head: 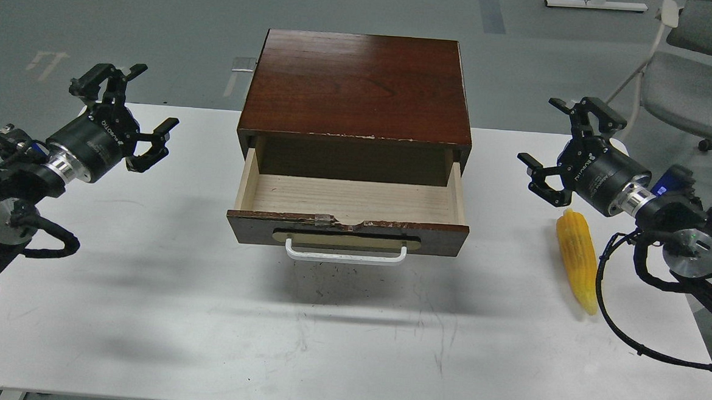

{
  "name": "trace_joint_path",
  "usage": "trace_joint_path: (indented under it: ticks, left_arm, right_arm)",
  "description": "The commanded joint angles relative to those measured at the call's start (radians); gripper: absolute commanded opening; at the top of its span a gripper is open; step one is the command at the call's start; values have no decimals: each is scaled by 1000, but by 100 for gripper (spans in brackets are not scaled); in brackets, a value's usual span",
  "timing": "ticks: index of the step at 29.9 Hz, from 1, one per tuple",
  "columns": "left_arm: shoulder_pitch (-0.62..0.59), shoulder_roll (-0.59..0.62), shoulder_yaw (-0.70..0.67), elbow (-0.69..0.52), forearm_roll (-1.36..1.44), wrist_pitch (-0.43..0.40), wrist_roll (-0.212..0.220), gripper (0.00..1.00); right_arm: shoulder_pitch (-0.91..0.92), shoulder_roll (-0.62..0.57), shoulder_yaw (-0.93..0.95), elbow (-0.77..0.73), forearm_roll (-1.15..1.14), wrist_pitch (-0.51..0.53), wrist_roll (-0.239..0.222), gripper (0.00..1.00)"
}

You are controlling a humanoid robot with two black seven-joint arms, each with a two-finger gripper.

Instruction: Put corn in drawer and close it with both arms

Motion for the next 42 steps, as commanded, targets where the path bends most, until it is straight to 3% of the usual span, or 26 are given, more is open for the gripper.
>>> trace_joint_path:
  ticks: [1,42]
  left_arm:
    - [-8,0,5,12,2,0,1,98]
    - [-14,-19,14,10,8,0,-1,98]
  right_arm:
    - [-6,-6,1,6,0,1,1,100]
    - [-12,-14,22,1,-2,-1,-2,100]
